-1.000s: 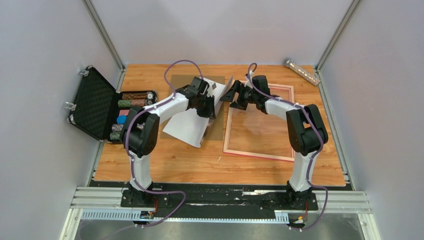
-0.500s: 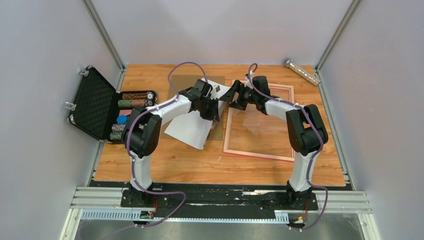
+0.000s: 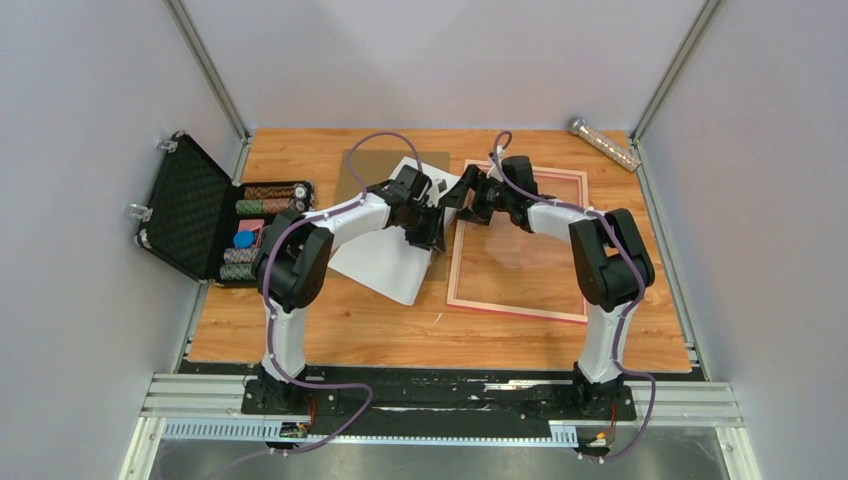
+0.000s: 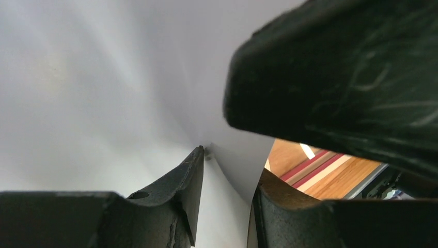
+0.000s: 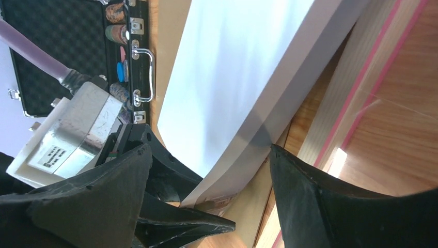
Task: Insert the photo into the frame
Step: Turn over the photo at the center of the board.
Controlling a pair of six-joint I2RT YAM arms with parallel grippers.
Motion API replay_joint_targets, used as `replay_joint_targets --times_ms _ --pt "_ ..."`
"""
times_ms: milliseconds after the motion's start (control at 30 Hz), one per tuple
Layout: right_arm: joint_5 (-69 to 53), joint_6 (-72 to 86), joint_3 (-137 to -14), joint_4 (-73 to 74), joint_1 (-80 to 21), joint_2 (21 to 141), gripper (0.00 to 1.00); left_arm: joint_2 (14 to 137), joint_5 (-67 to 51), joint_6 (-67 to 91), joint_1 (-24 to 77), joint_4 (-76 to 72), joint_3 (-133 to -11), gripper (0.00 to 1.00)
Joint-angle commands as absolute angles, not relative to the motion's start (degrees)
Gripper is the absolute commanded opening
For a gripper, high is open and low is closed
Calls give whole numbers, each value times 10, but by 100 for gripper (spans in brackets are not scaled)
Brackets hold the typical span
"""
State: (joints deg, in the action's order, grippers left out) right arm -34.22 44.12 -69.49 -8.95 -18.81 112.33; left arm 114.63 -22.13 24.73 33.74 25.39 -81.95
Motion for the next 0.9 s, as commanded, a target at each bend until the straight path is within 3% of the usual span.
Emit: replay_joint_targets --times_ms 0,433,867 --pt "-329 450 -687 -113 -196 1132 82 1151 -233 246 343 246 -846 41" --pt "-273 428 -680 -84 -201 1136 74 1137 -241 244 344 243 -842 62" --pt "-279 425 -686 -84 -200 1146 45 1135 -276 238 346 241 -843 80"
